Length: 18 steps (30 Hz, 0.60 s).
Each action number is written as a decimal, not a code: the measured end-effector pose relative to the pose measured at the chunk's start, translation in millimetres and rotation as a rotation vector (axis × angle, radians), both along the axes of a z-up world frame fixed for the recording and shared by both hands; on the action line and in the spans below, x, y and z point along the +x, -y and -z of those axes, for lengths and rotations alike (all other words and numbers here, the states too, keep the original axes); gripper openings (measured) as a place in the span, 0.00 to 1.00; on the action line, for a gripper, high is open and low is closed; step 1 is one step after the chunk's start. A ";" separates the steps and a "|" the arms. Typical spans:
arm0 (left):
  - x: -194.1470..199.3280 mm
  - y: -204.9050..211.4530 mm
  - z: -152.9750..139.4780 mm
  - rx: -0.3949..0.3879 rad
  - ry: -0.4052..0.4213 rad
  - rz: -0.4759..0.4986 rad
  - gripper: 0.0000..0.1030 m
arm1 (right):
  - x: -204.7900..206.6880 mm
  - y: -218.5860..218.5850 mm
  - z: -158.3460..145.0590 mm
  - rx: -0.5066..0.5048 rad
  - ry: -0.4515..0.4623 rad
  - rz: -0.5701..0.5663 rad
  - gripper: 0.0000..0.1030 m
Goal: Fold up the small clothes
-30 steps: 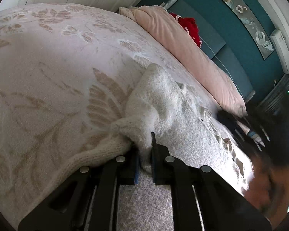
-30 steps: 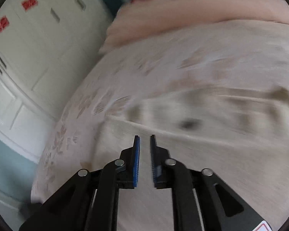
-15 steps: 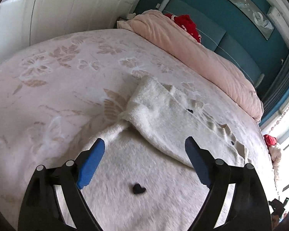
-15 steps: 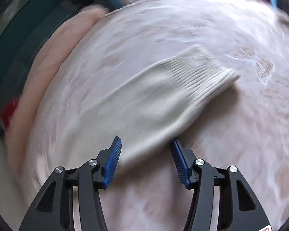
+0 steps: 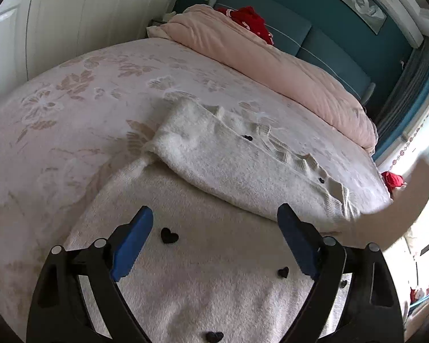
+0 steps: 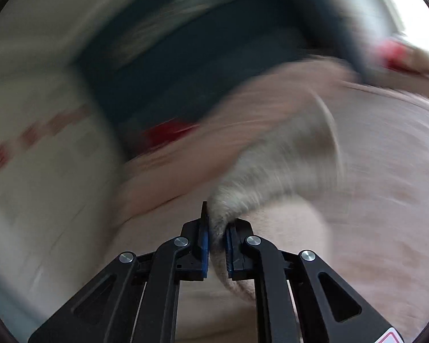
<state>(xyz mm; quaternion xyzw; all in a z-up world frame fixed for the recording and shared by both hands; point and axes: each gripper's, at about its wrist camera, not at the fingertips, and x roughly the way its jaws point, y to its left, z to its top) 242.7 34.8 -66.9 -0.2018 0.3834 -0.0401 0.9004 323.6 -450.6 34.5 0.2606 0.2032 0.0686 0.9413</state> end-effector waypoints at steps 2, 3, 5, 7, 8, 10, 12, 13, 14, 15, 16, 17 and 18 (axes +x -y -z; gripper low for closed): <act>-3.0 -3.4 -2.0 -0.008 0.001 -0.011 0.84 | 26.9 -74.0 -1.0 -0.012 -0.002 -0.196 0.14; -3.1 -6.8 -3.3 -0.009 -0.001 -0.020 0.84 | 39.6 -116.2 5.2 -0.044 -0.019 -0.287 0.14; -1.9 -12.7 -7.3 -0.029 0.003 -0.018 0.85 | 47.8 -169.7 23.8 -0.148 -0.043 -0.354 0.17; 4.4 -21.5 -14.0 -0.045 0.016 -0.006 0.88 | 36.5 -181.5 48.0 -0.169 -0.073 -0.346 0.20; 7.6 -24.1 -15.7 -0.054 0.022 0.000 0.90 | 29.0 -172.2 56.5 -0.147 -0.087 -0.328 0.27; 23.8 -29.5 -12.9 -0.095 0.009 0.021 0.92 | 7.1 -136.3 86.1 -0.071 -0.149 -0.225 0.39; 48.8 -30.0 0.3 -0.158 -0.046 0.036 0.93 | -22.4 -103.5 110.3 -0.063 -0.229 -0.114 0.41; 60.1 -28.7 9.0 -0.185 -0.076 0.042 0.93 | -36.9 -85.9 130.5 -0.075 -0.295 -0.053 0.41; 72.2 -26.8 19.3 -0.207 -0.112 0.038 0.93 | -48.1 -71.1 143.1 -0.072 -0.339 -0.020 0.41; 86.5 -23.3 35.7 -0.224 -0.174 0.024 0.93 | -55.4 -61.1 154.3 -0.060 -0.378 0.010 0.41; 96.2 -21.0 49.4 -0.244 -0.232 0.005 0.93 | -62.0 -49.1 165.2 -0.043 -0.411 0.040 0.41; 100.8 -20.4 59.3 -0.273 -0.266 -0.008 0.93 | -63.6 -37.9 172.5 -0.028 -0.429 0.061 0.41; 105.0 -20.8 72.7 -0.305 -0.309 -0.046 0.92 | -64.9 -33.9 179.5 -0.021 -0.444 0.081 0.41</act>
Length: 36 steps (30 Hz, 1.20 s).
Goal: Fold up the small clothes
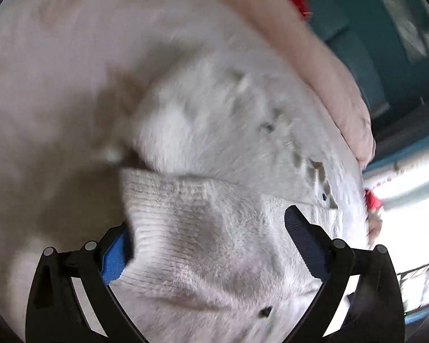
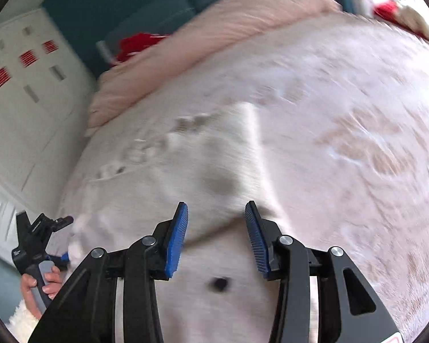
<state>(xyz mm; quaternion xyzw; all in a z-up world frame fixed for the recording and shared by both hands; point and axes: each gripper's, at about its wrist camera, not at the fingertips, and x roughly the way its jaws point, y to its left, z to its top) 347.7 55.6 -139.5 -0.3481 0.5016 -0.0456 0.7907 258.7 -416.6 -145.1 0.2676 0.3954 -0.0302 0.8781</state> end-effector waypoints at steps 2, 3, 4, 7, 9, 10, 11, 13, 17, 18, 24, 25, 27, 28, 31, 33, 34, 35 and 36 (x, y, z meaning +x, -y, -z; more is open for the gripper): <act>-3.5 -2.3 5.7 -0.018 0.002 -0.055 0.92 | 12.1 3.3 8.4 0.012 -0.010 0.033 0.48; -6.9 -2.8 2.4 -0.018 0.013 -0.067 0.92 | 9.4 -0.3 5.3 0.015 -0.005 0.041 0.50; -11.1 -4.0 -0.8 -0.021 0.011 -0.077 0.92 | 16.4 2.2 3.8 0.010 0.000 0.044 0.53; -37.8 -15.6 -10.4 -0.050 0.026 -0.146 0.92 | 34.8 -1.2 9.3 -0.012 0.007 0.029 0.53; -54.2 -20.5 -12.6 -0.031 0.024 -0.164 0.92 | 40.4 -8.7 8.8 -0.014 0.018 0.009 0.53; -59.6 -23.3 -12.0 -0.022 0.015 -0.180 0.92 | 38.8 -16.1 8.8 0.005 0.021 -0.012 0.53; -66.1 -24.6 -9.4 -0.023 0.006 -0.190 0.92 | 35.1 -20.6 11.5 0.023 0.022 -0.022 0.53; -75.9 -27.0 3.7 -0.043 -0.036 -0.198 0.92 | 16.7 -33.5 20.2 0.067 0.012 -0.036 0.53; -70.8 -17.7 4.5 0.003 -0.010 -0.202 0.91 | -6.3 -37.3 52.6 0.174 -0.053 -0.017 0.53; -62.7 -13.1 1.9 0.014 0.008 -0.192 0.76 | -4.8 -34.1 60.9 0.207 -0.075 0.004 0.53; 1.9 6.1 -69.2 0.040 0.232 -0.024 0.05 | 40.8 -2.3 56.1 0.294 0.015 0.115 0.07; 9.5 10.1 -98.8 0.063 0.328 0.006 0.05 | 43.5 0.8 37.9 0.273 0.087 0.122 0.06; 17.4 14.7 -149.0 0.098 0.484 0.052 0.05 | 38.4 1.4 2.4 0.215 0.224 0.129 0.06; 21.0 15.5 -166.9 0.106 0.540 0.065 0.05 | 31.2 1.4 -13.8 0.191 0.295 0.132 0.06; 38.8 16.3 -175.7 0.162 0.583 0.121 0.06 | 23.4 3.0 -9.2 0.169 0.329 0.146 0.06; 52.0 16.3 -127.1 0.215 0.461 0.149 0.06 | 35.4 0.0 27.3 0.128 0.177 0.133 0.06; 53.4 15.0 -91.3 0.224 0.361 0.150 0.06 | 42.0 -5.3 55.4 0.094 0.037 0.109 0.06; 52.7 12.1 -56.7 0.224 0.261 0.146 0.06 | 42.6 -9.3 71.5 0.095 -0.038 0.090 0.07; 49.9 10.0 -26.3 0.219 0.183 0.148 0.06 | 37.4 -13.4 80.7 0.105 -0.065 0.073 0.07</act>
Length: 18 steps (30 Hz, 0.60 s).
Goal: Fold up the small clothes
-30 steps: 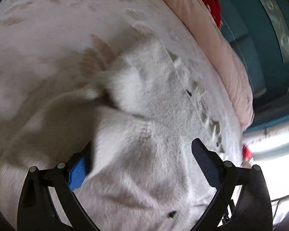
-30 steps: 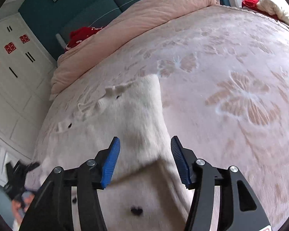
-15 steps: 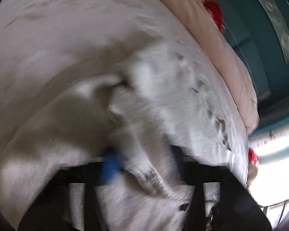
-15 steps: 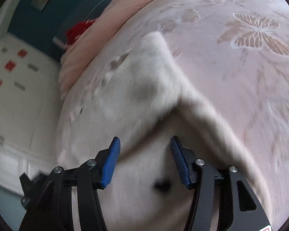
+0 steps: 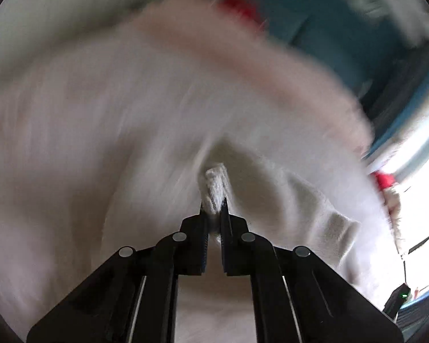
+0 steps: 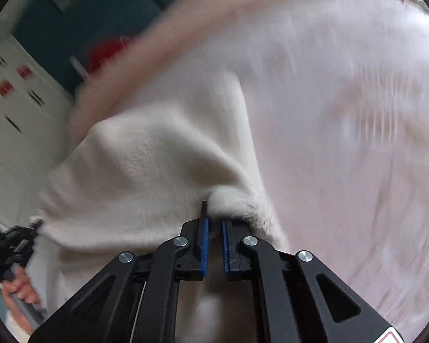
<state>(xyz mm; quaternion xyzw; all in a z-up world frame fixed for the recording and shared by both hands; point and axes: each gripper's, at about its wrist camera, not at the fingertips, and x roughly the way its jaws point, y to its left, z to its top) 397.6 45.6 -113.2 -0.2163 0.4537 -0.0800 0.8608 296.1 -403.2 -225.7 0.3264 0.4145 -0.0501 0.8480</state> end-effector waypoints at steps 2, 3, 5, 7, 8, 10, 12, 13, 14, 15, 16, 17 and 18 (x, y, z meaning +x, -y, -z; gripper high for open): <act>-10.5 -3.8 27.7 0.009 -0.030 -0.015 0.06 | -15.8 -3.7 -10.1 -0.033 0.028 -0.006 0.14; -19.6 -7.1 33.9 -0.008 -0.001 -0.018 0.08 | -21.0 -4.3 -16.6 -0.048 0.025 -0.012 0.14; -28.2 -11.0 34.3 -0.021 0.035 -0.021 0.09 | -32.8 0.9 -37.1 -0.073 0.059 0.004 0.20; -26.1 -11.5 36.0 -0.022 0.052 -0.018 0.09 | -25.4 13.4 -57.4 -0.116 0.100 0.034 0.32; -26.8 -10.5 38.3 -0.023 0.061 -0.017 0.09 | -16.9 16.3 -60.1 -0.121 0.104 0.033 0.45; -31.3 -11.7 41.6 -0.023 0.085 -0.019 0.09 | 27.6 24.8 -60.3 -0.140 0.063 -0.002 0.50; -35.6 -9.9 43.7 -0.032 0.104 -0.025 0.09 | 77.7 32.3 -46.8 -0.178 -0.011 -0.015 0.51; -36.5 -10.8 44.3 -0.042 0.109 -0.030 0.09 | 95.1 37.5 -42.5 -0.166 -0.043 -0.022 0.51; -35.7 -10.6 44.6 -0.048 0.111 -0.031 0.09 | 110.1 42.9 -30.7 -0.140 -0.086 -0.019 0.47; -34.7 -11.0 45.9 -0.058 0.113 -0.033 0.10 | 121.9 45.1 -20.0 -0.109 -0.119 -0.021 0.35; -33.5 -11.2 47.0 -0.066 0.115 -0.033 0.10 | 137.5 44.8 -13.3 -0.079 -0.138 -0.055 0.11; -33.7 -11.8 47.6 -0.073 0.117 -0.033 0.10 | 141.0 45.5 -20.9 -0.098 -0.110 -0.055 0.10; -34.0 -13.1 49.1 -0.085 0.121 -0.034 0.10 | 138.3 47.8 -35.4 -0.094 -0.030 -0.046 0.10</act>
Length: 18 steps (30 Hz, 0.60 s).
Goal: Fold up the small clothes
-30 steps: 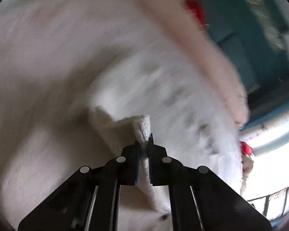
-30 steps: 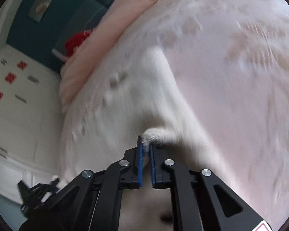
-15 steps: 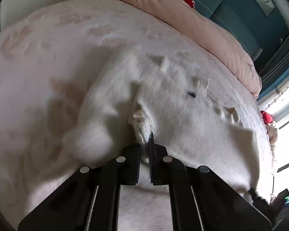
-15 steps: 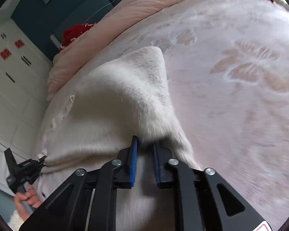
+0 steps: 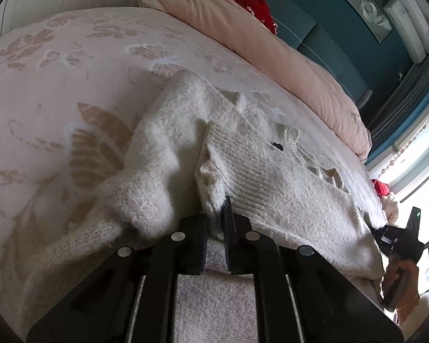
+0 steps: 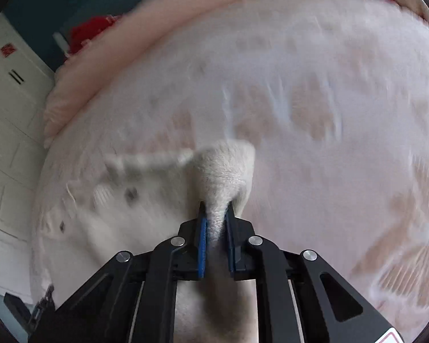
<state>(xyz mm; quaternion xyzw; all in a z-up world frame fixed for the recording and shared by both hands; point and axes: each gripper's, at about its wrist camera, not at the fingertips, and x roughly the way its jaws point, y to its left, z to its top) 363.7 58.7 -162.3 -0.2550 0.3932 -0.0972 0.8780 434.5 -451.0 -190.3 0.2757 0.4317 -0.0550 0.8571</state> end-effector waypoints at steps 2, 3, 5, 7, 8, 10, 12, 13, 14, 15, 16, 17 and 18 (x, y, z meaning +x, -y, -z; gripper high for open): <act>0.3 -0.7 2.3 -0.012 0.005 0.000 0.10 | -5.2 11.8 -8.7 0.001 0.064 0.031 0.09; 0.1 -0.6 2.9 -0.014 0.007 0.001 0.10 | -3.8 17.9 -0.3 -0.029 0.013 0.050 0.10; 0.1 -0.1 2.3 -0.007 0.010 0.001 0.11 | -10.6 26.1 27.0 -0.002 -0.108 0.027 0.13; -0.3 0.4 1.5 -0.001 0.010 0.000 0.11 | -39.7 21.7 10.1 -0.021 -0.050 0.044 0.26; -0.2 0.4 1.5 0.000 0.010 0.000 0.11 | -59.9 17.2 -0.5 -0.019 -0.021 0.047 0.32; -0.3 0.2 1.3 0.001 0.010 0.000 0.11 | -113.2 6.3 -16.7 0.022 0.027 0.006 0.44; -0.2 0.5 1.1 0.004 0.010 -0.001 0.11 | -162.4 -6.2 -17.8 0.029 0.009 -0.029 0.50; -0.2 1.2 1.1 0.011 0.009 -0.001 0.11 | -193.3 -14.0 -12.7 0.025 -0.030 -0.050 0.51; -0.4 1.7 1.0 0.016 0.009 -0.002 0.11 | -212.2 -21.0 -7.9 0.020 -0.067 -0.067 0.51; -0.5 2.7 0.4 0.026 0.009 -0.002 0.11 | -237.1 -30.5 1.2 0.012 -0.122 -0.097 0.51; -0.4 3.7 -0.1 0.036 0.008 -0.002 0.11 | -249.6 -36.9 3.9 -0.002 -0.136 -0.109 0.49; -0.6 4.6 -0.9 0.041 0.008 -0.002 0.11 | -261.5 -45.1 2.6 -0.042 -0.126 -0.118 0.27; -0.2 5.4 -1.7 0.050 0.005 -0.003 0.11 | -268.5 -53.3 -1.1 -0.089 -0.144 -0.143 0.04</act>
